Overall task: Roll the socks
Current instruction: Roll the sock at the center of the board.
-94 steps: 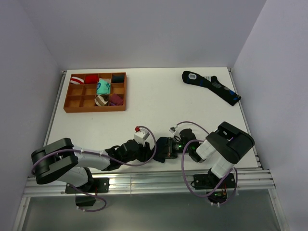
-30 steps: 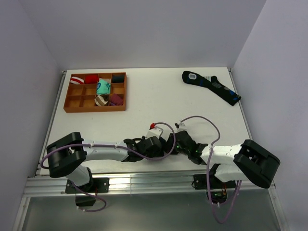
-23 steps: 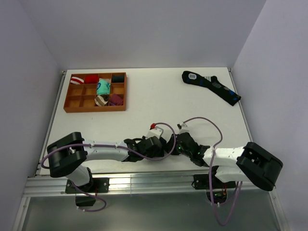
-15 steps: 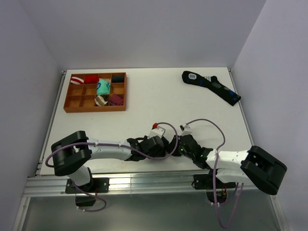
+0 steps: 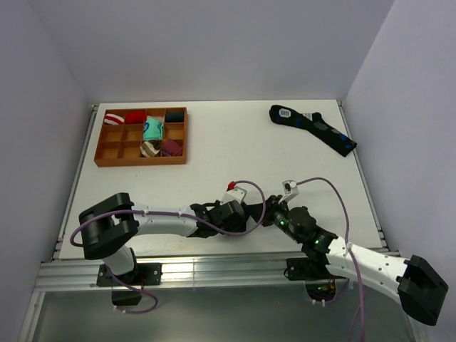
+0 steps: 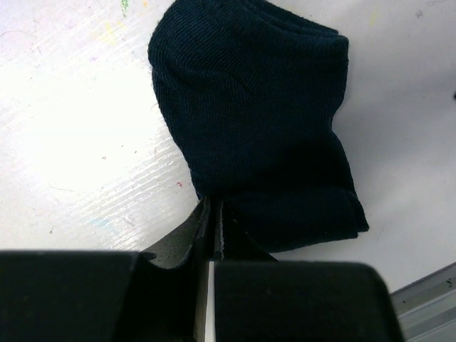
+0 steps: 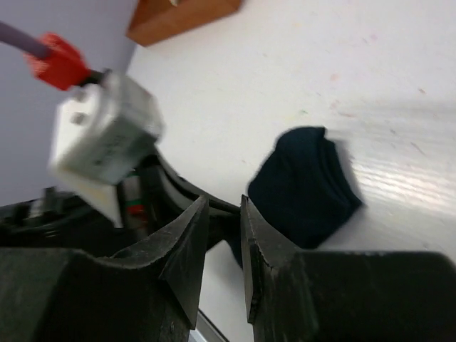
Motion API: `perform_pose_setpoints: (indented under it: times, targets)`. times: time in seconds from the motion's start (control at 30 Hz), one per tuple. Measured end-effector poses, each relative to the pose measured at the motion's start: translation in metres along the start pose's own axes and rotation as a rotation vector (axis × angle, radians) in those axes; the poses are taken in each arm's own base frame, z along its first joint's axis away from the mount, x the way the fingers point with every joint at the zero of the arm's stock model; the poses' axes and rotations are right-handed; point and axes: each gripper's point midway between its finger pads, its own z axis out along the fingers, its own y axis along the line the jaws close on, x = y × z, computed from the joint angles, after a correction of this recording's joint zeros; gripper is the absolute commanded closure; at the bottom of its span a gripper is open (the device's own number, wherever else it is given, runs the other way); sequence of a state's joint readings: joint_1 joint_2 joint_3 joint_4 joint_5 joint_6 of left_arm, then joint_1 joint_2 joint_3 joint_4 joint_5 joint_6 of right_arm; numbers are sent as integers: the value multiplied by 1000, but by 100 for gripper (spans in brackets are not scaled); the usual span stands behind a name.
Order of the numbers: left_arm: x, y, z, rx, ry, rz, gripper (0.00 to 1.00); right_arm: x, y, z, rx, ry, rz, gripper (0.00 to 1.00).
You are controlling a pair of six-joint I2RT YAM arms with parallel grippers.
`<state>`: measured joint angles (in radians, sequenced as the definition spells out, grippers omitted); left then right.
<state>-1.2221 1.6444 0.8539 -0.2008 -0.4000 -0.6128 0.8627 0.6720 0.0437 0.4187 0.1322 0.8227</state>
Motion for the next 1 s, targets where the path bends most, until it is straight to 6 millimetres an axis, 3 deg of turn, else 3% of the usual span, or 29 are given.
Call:
perform_pose_setpoints:
  times: [0.1, 0.23, 0.5, 0.7, 1.0]
  targets:
    - [-1, -1, 0, 1, 0, 0, 95, -2, 10, 0, -45, -10, -21, 68]
    - [-1, -1, 0, 1, 2, 0, 95, 12, 12, 5, -57, 35, -52, 70]
    - [-1, -2, 0, 1, 3, 1, 95, 56, -1, 7, -11, 165, -115, 73]
    - [-1, -1, 0, 1, 3, 1, 95, 66, 6, 4, -34, 182, -151, 73]
    - [-1, -1, 0, 2, 3, 0, 95, 85, -10, 5, 13, 237, -208, 74]
